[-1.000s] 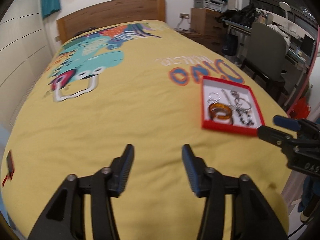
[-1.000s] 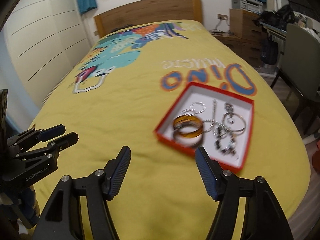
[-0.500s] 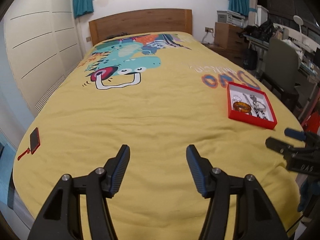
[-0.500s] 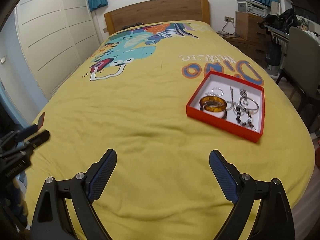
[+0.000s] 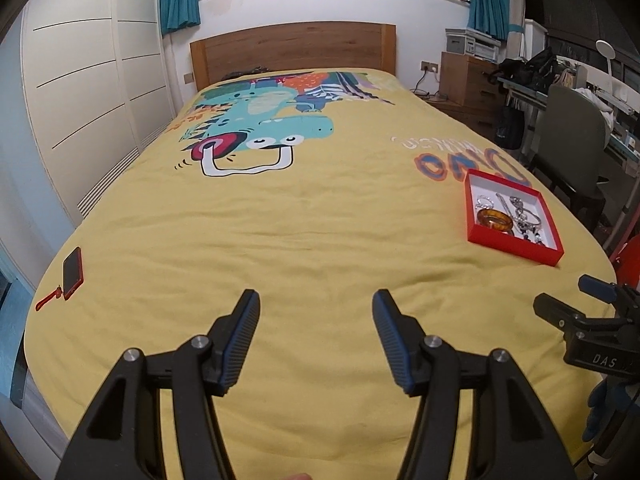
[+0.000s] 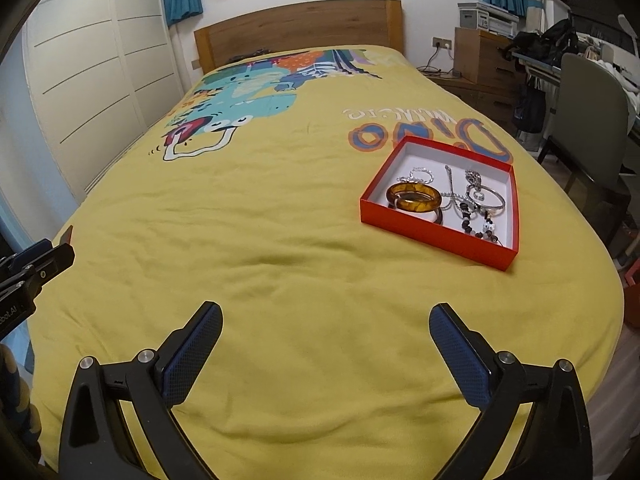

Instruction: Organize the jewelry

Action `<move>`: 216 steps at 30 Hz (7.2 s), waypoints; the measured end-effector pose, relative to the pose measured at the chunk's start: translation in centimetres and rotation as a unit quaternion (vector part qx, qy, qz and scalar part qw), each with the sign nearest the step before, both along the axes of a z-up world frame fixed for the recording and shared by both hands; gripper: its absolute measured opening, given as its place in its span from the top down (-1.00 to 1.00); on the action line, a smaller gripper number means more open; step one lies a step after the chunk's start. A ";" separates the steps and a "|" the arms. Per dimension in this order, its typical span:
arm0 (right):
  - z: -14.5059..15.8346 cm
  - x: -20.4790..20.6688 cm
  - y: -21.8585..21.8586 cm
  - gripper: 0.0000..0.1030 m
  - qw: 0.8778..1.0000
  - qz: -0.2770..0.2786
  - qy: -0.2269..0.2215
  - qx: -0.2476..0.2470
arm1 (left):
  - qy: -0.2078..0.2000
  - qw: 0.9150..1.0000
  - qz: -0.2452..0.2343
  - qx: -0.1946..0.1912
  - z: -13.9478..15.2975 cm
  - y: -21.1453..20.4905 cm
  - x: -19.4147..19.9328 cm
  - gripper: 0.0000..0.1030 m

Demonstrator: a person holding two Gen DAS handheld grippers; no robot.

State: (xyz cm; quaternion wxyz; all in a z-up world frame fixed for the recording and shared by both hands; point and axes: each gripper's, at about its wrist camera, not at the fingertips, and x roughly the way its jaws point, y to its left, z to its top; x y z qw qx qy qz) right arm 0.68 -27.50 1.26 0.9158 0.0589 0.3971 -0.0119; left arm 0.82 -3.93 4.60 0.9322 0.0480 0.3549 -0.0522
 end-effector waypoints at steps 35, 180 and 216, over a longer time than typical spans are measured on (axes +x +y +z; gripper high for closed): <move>-2.2 0.7 -1.5 -0.99 1.000 -0.028 -0.002 -0.002 | 0.043 0.999 -0.003 0.023 -3.4 -1.7 1.7 -0.10; -0.2 0.3 0.3 -0.99 0.997 -0.002 0.009 -0.080 | 0.055 0.998 0.019 0.036 -5.5 -0.9 1.2 -0.10; -0.9 0.8 0.9 -0.99 0.996 0.020 0.013 -0.081 | 0.056 0.997 0.022 0.041 -6.0 -0.7 1.4 -0.10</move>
